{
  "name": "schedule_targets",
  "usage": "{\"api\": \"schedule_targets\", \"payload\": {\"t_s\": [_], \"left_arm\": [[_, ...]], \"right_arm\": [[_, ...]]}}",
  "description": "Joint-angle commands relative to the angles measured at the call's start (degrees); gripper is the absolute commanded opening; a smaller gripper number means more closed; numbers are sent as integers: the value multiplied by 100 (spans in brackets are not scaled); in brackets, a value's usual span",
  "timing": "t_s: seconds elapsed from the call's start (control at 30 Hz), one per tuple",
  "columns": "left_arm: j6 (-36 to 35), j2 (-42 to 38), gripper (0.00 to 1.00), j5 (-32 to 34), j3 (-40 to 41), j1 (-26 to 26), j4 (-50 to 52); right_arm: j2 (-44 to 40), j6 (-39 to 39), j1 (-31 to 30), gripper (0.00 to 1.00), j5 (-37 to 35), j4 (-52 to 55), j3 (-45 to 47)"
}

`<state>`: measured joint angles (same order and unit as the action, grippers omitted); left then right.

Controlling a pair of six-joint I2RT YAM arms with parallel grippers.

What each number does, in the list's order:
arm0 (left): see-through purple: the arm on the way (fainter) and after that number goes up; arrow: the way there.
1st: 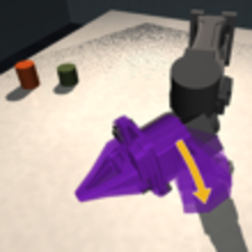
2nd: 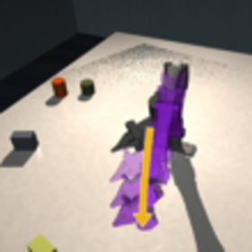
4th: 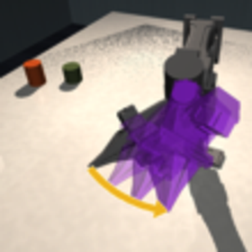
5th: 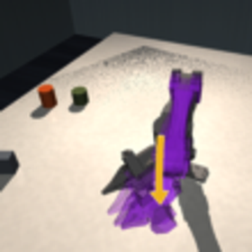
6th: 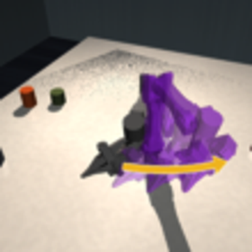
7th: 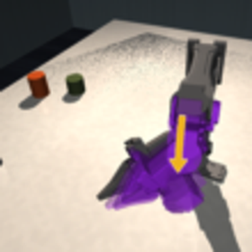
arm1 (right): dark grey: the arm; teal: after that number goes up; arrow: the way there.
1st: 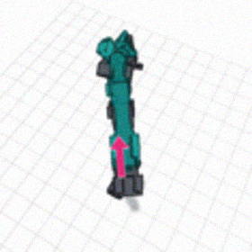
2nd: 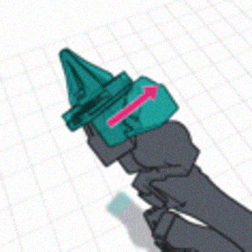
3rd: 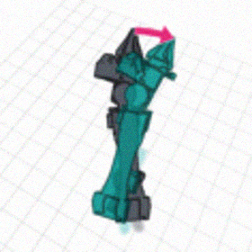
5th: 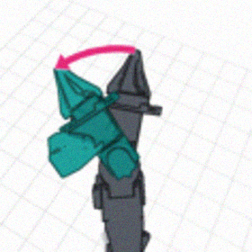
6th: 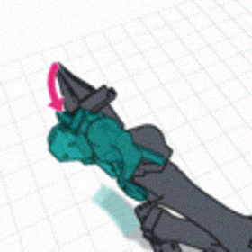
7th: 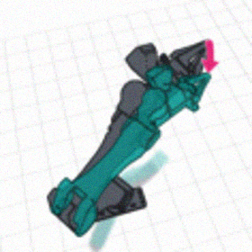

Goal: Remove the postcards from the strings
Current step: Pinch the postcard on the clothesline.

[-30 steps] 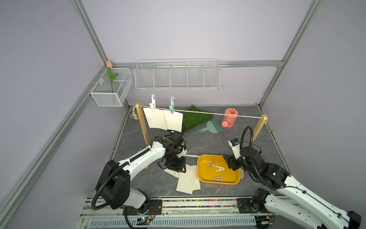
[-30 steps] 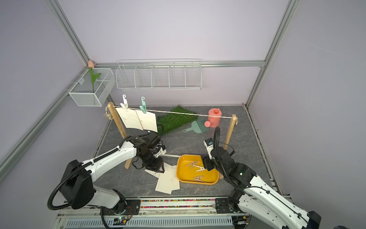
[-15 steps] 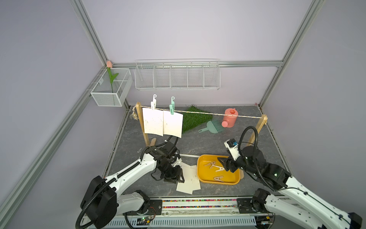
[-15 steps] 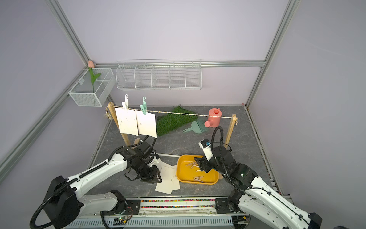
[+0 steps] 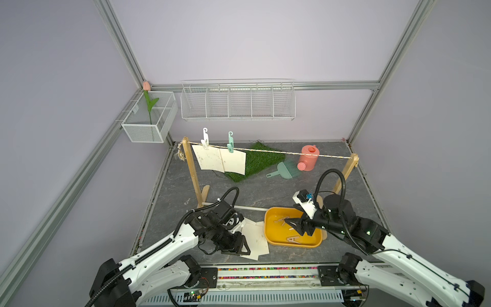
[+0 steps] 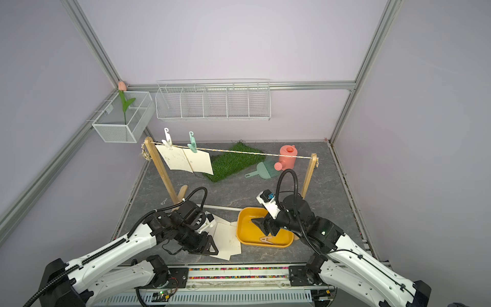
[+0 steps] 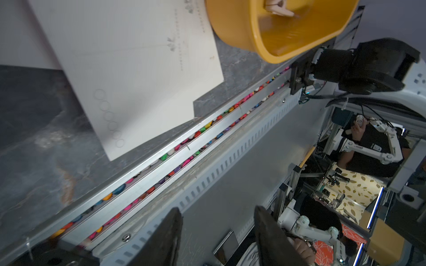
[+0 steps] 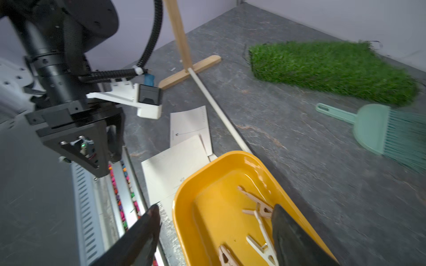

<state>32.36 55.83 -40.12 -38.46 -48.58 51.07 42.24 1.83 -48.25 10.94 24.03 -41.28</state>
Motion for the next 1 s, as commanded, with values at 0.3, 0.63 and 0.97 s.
{"api": "schedule_targets", "payload": {"t_s": [0.3, 0.63, 0.97], "left_arm": [[-860, -1658, 59, 998, -667, -609, -1839], [-544, -2875, 78, 3348, 114, -609, -3410], [144, -3471, 78, 5064, 1045, -609, -4199]], "right_arm": [[763, -754, -327, 85, 1544, -477, -2375], [2412, -796, -334, 100, 351, -642, -4939], [4398, -671, -337, 99, 506, 301, -7288]]}}
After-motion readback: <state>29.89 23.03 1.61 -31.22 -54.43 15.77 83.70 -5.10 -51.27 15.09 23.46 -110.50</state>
